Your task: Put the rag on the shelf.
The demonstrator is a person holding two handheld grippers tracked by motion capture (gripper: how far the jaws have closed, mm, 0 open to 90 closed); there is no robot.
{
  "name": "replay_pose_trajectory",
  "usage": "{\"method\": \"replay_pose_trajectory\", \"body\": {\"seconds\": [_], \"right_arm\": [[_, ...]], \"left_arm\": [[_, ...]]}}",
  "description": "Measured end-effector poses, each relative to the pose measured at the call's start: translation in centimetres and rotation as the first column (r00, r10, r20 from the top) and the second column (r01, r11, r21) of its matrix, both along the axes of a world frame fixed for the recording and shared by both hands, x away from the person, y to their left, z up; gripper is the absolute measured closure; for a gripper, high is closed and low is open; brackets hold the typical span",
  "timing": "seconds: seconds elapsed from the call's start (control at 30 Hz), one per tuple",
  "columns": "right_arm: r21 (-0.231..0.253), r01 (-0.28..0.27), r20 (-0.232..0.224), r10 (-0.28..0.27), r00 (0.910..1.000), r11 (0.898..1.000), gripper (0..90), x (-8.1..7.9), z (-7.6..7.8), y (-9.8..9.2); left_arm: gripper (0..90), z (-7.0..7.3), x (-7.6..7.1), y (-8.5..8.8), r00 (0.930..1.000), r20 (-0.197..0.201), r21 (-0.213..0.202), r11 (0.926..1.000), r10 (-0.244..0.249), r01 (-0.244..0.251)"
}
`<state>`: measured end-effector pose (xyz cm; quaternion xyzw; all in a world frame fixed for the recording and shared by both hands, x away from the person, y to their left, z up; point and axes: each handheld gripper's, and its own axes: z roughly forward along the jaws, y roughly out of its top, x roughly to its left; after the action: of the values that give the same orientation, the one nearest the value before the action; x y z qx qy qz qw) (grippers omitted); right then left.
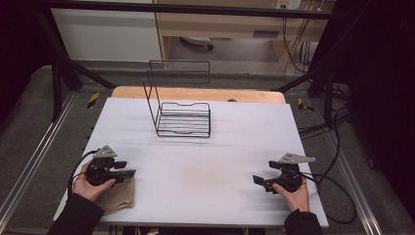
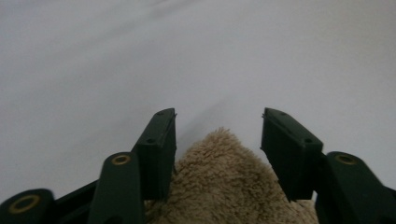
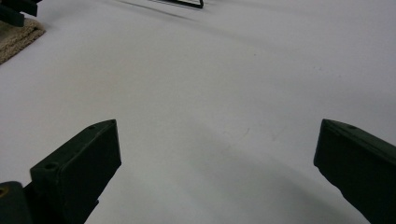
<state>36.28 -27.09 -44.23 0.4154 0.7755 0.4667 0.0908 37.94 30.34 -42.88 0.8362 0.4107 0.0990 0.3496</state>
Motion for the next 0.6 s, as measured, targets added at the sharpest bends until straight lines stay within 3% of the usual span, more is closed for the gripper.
{"method": "replay_pose_trajectory", "body": {"seconds": [0.1, 0.13, 0.33, 0.6], "right_arm": [[-0.008, -0.007, 0.003, 0.007, 1.0000, 1.000, 1.1, 0.05, -0.06, 0.01], [-0.008, -0.008, 0.002, 0.008, 1.0000, 1.000, 1.1, 0.04, -0.06, 0.01], [-0.009, -0.008, 0.001, 0.008, 1.0000, 1.000, 1.2, 0.06, -0.06, 0.00], [-0.006, -0.008, -0.002, 0.008, 1.0000, 1.000, 1.2, 0.06, -0.06, 0.03]], "left_arm": [[55.2, -0.26, 0.27, 0.13, 0.9999, -0.016, 0.004, 1.0000, 0.000, 0.000], [56.9, -0.46, 0.50, 0.24, 0.9992, -0.039, 0.000, 1.0000, -0.007, 0.007], [63.3, -0.79, 0.75, 0.16, 0.9968, -0.076, 0.014, 0.9996, -0.025, 0.026], [74.2, -0.60, 0.78, -0.38, 0.9954, -0.091, 0.060, 0.9976, -0.029, 0.034]]}}
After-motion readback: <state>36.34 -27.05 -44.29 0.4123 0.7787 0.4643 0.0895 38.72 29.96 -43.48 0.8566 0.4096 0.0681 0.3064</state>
